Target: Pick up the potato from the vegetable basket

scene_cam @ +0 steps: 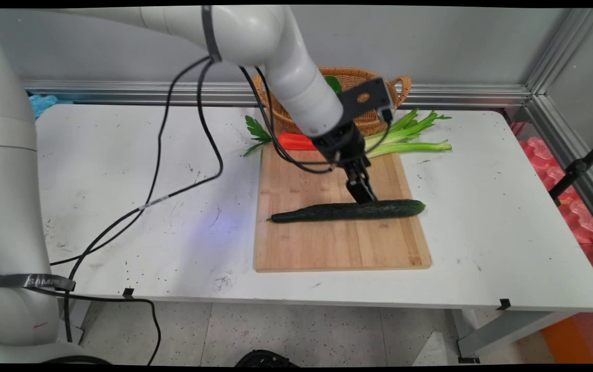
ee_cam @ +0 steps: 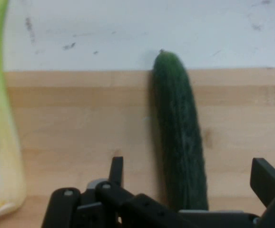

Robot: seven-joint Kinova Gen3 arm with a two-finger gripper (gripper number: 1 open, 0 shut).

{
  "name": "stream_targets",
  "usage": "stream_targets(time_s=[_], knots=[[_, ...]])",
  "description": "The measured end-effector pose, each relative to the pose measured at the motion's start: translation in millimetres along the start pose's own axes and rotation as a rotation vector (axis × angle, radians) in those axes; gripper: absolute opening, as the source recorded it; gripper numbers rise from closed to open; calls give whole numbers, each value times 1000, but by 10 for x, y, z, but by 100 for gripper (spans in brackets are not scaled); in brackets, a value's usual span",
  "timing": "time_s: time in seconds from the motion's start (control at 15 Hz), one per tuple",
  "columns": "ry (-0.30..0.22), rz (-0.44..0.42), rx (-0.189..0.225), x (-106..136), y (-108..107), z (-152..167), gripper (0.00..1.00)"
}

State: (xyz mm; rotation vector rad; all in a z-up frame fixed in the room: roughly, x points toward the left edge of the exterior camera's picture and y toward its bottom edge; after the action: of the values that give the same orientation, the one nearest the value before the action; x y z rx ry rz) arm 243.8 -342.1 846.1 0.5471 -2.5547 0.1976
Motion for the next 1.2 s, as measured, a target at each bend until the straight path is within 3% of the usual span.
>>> stream_targets(time_s=[0.33, 0.87, 1.2], knots=[[-44, 3, 32, -168, -238, -320, 100], [-161, 24, 91, -699, -626, -758, 100], [-201, 22, 142, -925, -874, -897, 100]])
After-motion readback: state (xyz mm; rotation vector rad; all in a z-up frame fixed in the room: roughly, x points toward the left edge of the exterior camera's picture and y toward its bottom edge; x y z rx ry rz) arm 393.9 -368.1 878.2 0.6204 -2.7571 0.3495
